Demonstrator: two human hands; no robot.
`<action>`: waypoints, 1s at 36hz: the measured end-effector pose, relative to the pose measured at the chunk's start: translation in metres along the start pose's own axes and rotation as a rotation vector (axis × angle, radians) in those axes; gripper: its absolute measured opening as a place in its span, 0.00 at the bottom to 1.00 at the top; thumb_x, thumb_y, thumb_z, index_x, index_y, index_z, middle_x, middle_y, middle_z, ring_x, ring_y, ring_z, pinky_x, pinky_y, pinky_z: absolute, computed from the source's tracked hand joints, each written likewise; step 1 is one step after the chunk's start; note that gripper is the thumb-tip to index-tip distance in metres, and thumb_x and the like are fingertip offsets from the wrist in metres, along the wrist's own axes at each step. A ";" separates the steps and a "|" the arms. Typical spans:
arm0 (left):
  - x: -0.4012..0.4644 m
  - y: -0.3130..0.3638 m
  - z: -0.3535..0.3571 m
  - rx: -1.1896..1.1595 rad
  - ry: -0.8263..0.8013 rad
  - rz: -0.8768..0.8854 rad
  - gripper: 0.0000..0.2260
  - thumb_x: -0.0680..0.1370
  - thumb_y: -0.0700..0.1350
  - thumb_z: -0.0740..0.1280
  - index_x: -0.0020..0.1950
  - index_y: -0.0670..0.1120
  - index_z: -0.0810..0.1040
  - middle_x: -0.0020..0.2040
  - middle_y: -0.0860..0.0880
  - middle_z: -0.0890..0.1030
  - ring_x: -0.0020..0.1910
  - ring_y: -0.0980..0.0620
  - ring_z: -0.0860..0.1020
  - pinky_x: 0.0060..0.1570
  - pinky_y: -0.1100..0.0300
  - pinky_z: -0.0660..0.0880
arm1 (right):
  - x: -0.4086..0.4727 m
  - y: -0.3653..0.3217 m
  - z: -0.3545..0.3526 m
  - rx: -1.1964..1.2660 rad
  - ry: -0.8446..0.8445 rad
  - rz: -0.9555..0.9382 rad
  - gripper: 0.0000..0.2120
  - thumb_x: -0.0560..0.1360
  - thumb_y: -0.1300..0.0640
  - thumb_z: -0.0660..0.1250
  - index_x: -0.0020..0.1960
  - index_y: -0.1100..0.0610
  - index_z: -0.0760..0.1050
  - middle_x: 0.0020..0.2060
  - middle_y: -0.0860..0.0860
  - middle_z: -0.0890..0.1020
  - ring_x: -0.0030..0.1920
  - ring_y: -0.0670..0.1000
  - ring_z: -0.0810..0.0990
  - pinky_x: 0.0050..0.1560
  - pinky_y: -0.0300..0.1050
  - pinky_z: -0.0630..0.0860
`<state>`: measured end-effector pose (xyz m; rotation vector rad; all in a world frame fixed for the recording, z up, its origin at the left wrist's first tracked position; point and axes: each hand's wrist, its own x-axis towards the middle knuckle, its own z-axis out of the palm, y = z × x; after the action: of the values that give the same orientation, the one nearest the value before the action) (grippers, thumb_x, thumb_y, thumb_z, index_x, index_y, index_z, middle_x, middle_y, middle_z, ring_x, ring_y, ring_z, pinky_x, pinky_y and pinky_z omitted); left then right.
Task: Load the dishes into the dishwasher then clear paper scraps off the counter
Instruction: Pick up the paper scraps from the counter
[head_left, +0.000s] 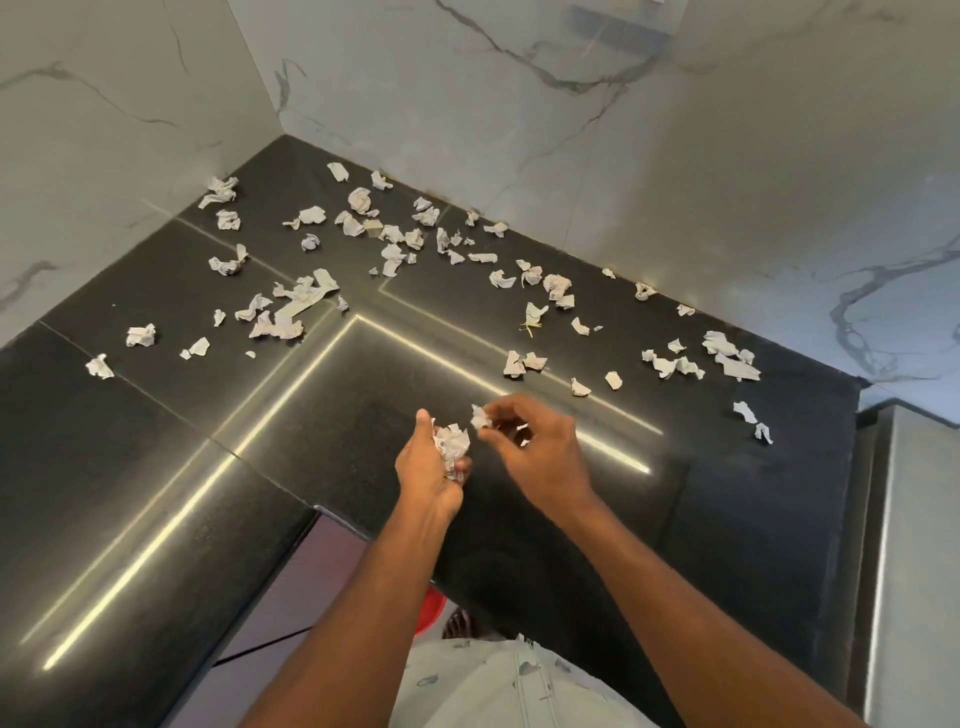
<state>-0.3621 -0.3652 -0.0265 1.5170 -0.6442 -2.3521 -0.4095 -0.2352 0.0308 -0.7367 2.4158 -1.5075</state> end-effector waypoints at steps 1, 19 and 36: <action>0.000 -0.002 0.000 -0.023 -0.027 -0.012 0.13 0.80 0.53 0.68 0.50 0.42 0.77 0.42 0.43 0.80 0.33 0.49 0.79 0.28 0.58 0.77 | -0.004 -0.005 0.009 -0.014 -0.052 -0.037 0.08 0.71 0.60 0.76 0.50 0.53 0.83 0.41 0.43 0.84 0.42 0.44 0.81 0.44 0.38 0.77; 0.004 0.000 0.001 0.069 0.036 0.033 0.10 0.80 0.49 0.69 0.42 0.46 0.75 0.33 0.48 0.76 0.25 0.53 0.71 0.19 0.66 0.59 | -0.004 0.039 0.005 -0.146 -0.019 0.124 0.08 0.72 0.64 0.73 0.45 0.52 0.85 0.43 0.43 0.79 0.42 0.42 0.78 0.46 0.34 0.74; -0.001 -0.001 0.006 0.021 0.042 0.028 0.10 0.80 0.51 0.69 0.48 0.44 0.77 0.39 0.45 0.76 0.29 0.52 0.73 0.21 0.64 0.63 | 0.008 0.065 0.006 -0.478 -0.132 0.182 0.07 0.78 0.58 0.68 0.52 0.53 0.84 0.46 0.47 0.82 0.47 0.47 0.80 0.48 0.39 0.74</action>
<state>-0.3673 -0.3628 -0.0238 1.5516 -0.6775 -2.2931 -0.4335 -0.2211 -0.0288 -0.6479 2.6778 -0.7926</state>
